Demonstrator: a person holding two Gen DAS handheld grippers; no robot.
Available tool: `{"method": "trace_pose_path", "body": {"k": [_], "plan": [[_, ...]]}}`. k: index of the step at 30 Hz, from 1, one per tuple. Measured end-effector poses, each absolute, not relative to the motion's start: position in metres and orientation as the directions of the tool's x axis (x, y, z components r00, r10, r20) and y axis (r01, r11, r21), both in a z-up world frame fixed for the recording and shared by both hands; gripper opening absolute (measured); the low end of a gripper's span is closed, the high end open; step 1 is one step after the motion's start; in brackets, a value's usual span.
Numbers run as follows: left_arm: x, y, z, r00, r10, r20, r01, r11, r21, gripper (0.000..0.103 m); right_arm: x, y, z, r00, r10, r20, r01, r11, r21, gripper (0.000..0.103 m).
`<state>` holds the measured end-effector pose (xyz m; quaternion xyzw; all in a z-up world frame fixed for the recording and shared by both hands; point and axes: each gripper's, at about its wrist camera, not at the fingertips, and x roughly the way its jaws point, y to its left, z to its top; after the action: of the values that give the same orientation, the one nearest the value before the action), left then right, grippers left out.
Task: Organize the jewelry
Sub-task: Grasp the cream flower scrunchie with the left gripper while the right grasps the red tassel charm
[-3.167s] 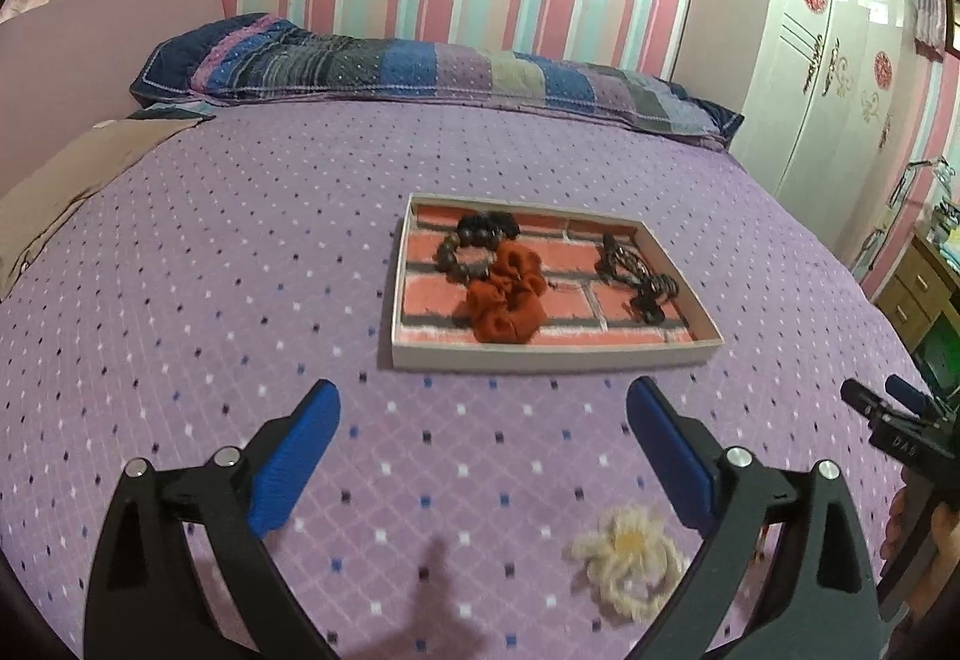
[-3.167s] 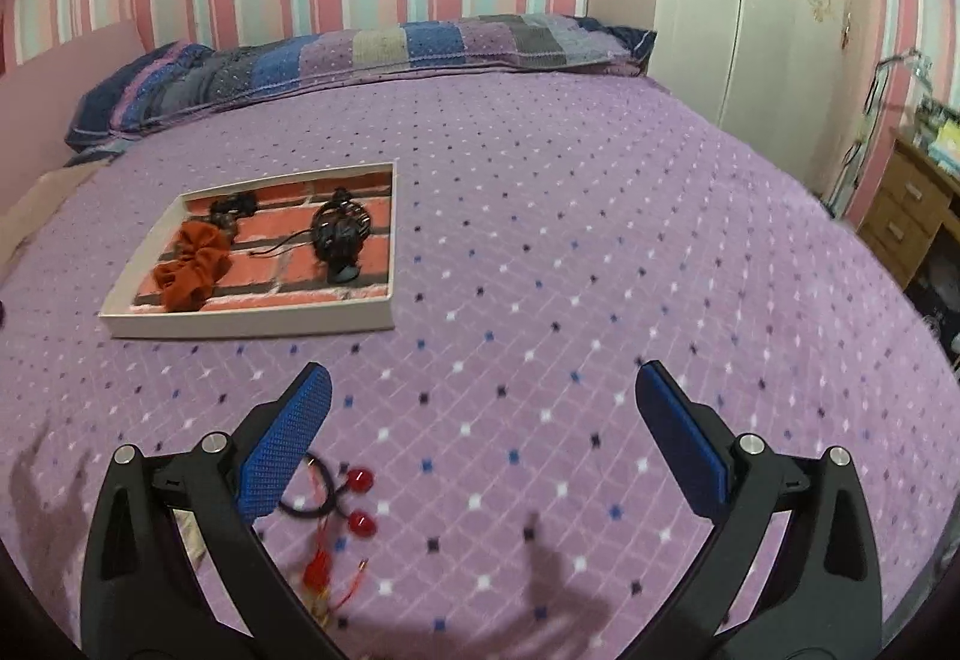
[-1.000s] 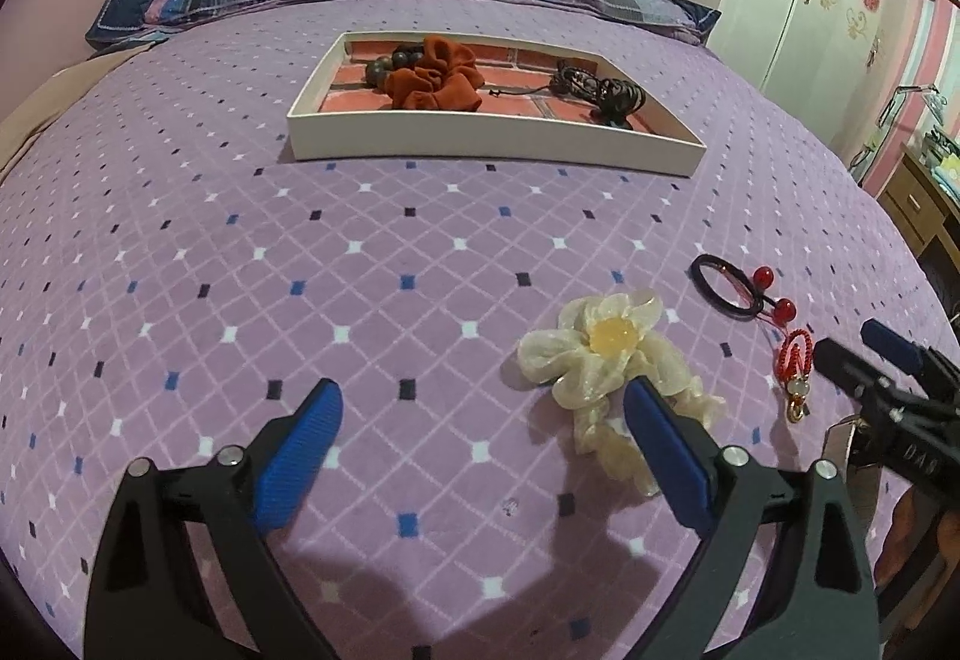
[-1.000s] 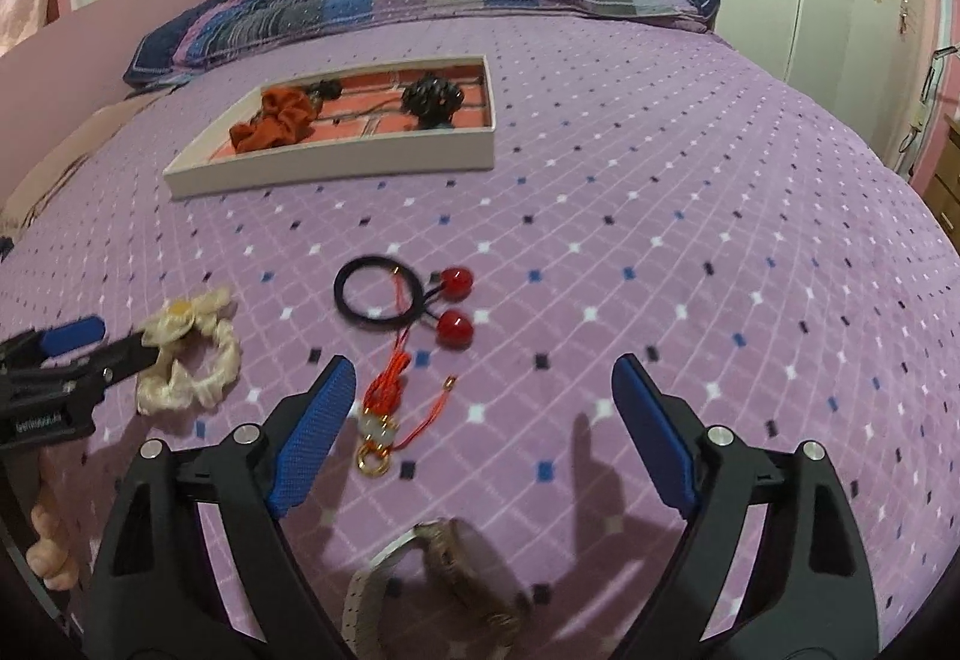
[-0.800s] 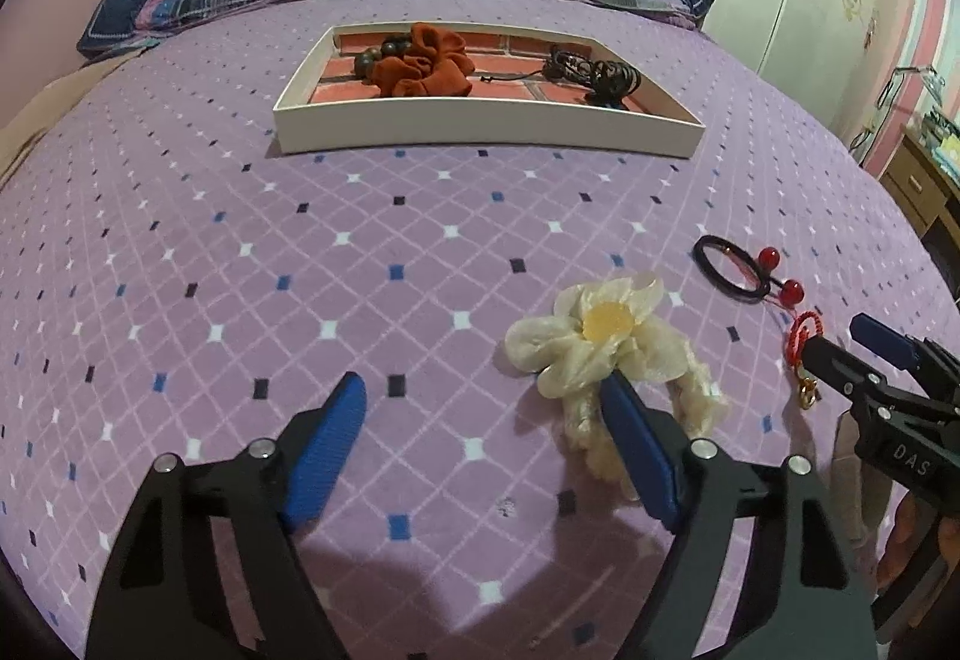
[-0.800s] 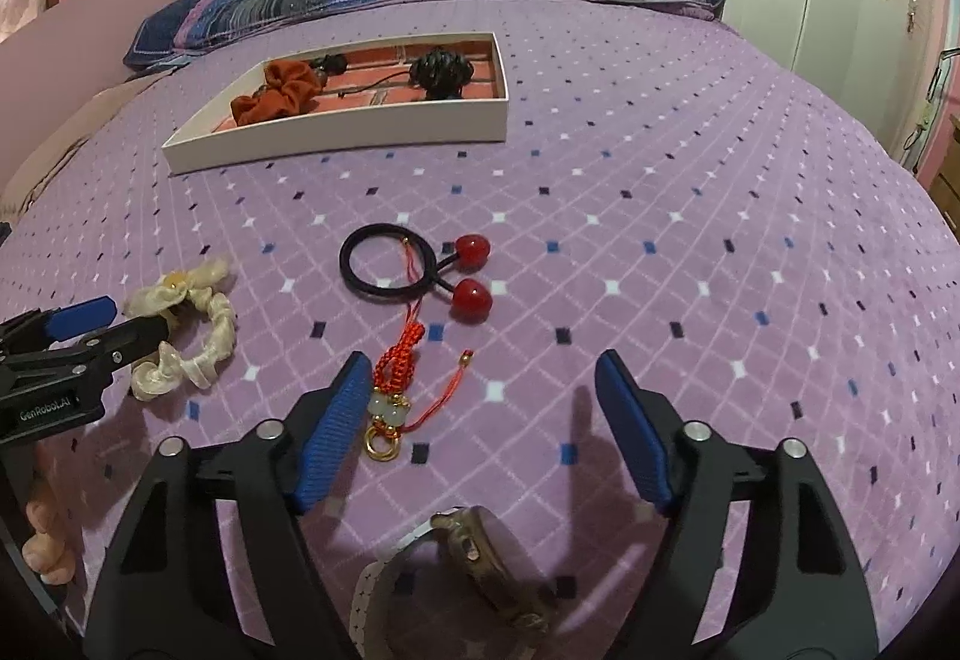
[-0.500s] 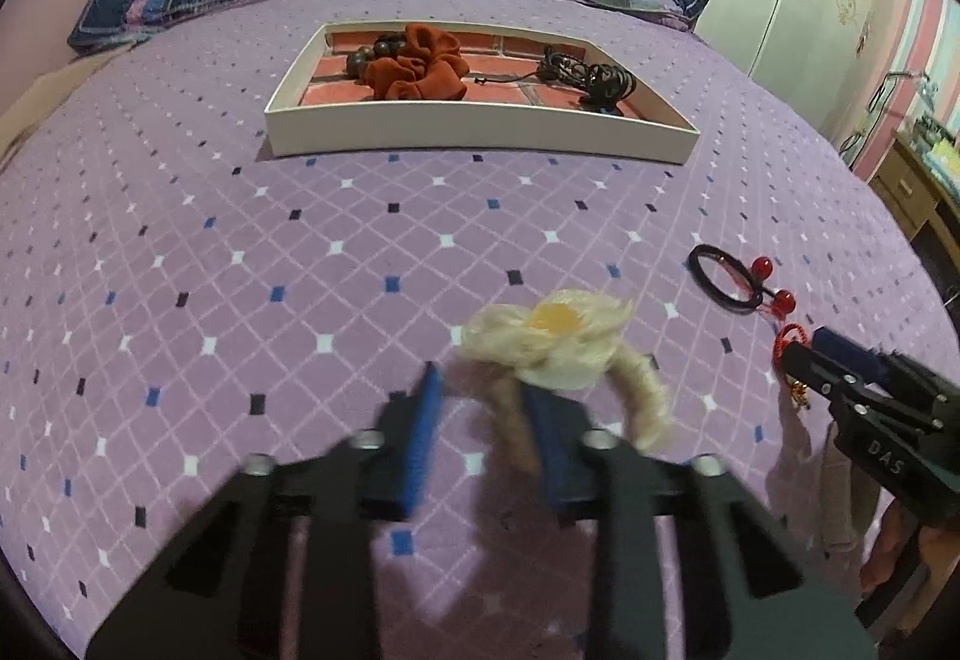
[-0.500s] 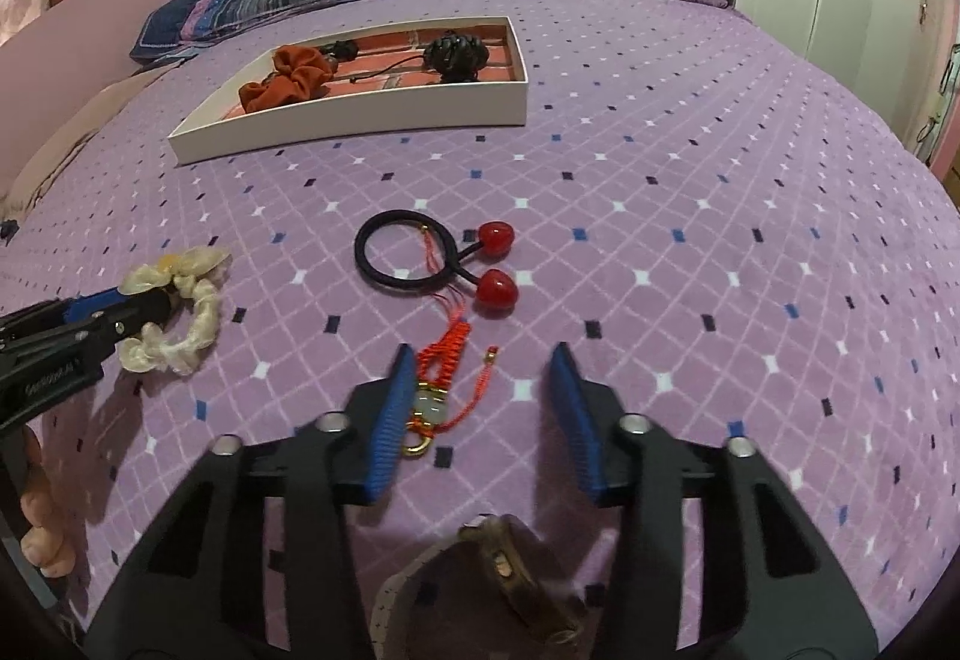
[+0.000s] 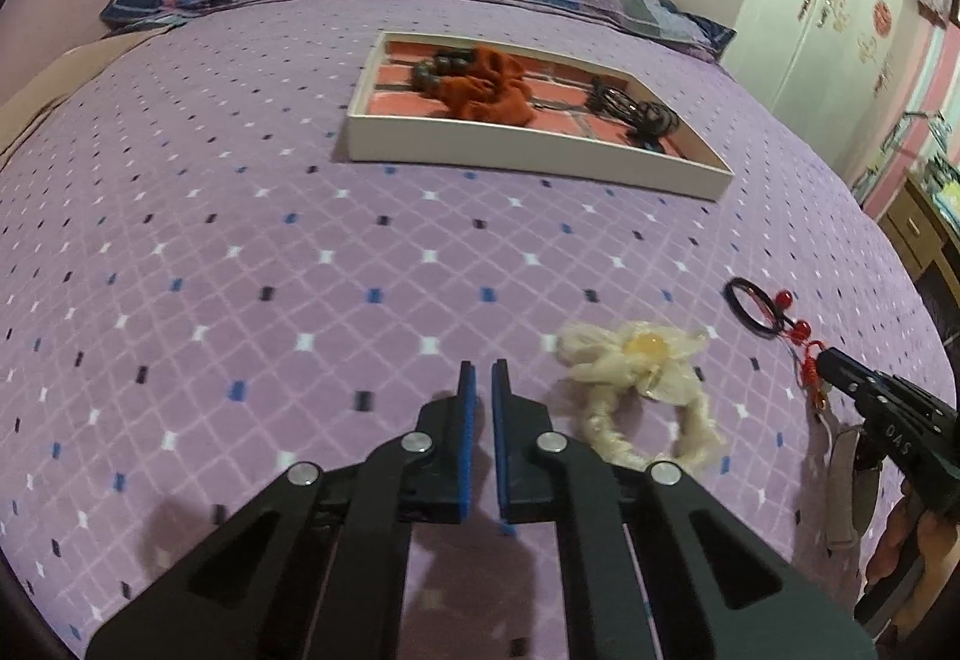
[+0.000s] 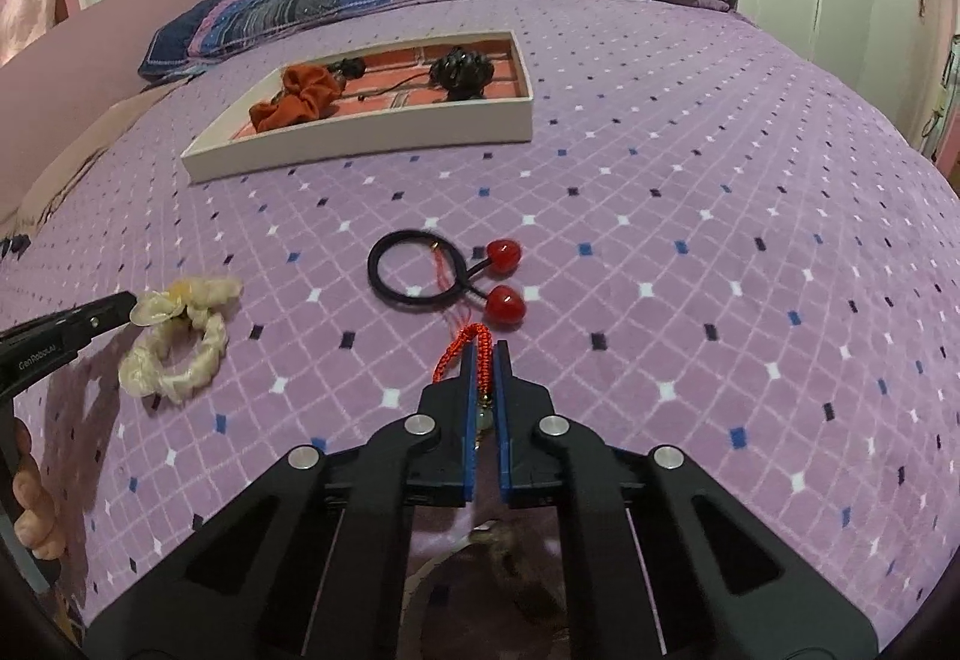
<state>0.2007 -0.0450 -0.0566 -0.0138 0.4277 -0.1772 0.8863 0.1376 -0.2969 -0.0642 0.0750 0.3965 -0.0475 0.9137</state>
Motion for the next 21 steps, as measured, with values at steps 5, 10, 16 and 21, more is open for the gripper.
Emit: {"method": "trace_pose_path", "body": {"k": [5,10,16,21], "plan": [[0.203,-0.034,-0.051,0.572,-0.350,-0.742,0.287,0.933,-0.218,0.005,0.140,-0.306,-0.056,0.694,-0.033,-0.719,0.159,0.981,0.109,0.006],[0.195,-0.045,-0.041,0.569,-0.387,-0.726,0.331,0.916,-0.228,0.005,0.141,-0.311,-0.053,0.700,-0.034,-0.713,0.163,0.980,0.114,0.006],[0.182,-0.066,-0.036,0.548,-0.421,-0.723,0.388,0.894,-0.226,0.006,0.139,-0.313,-0.052,0.705,-0.028,-0.708,0.163,0.979,0.123,0.006],[0.179,-0.078,-0.040,0.535,-0.418,-0.734,0.402,0.890,-0.214,0.008,0.139,-0.315,-0.053,0.706,-0.022,-0.708,0.164,0.978,0.132,0.006]]}}
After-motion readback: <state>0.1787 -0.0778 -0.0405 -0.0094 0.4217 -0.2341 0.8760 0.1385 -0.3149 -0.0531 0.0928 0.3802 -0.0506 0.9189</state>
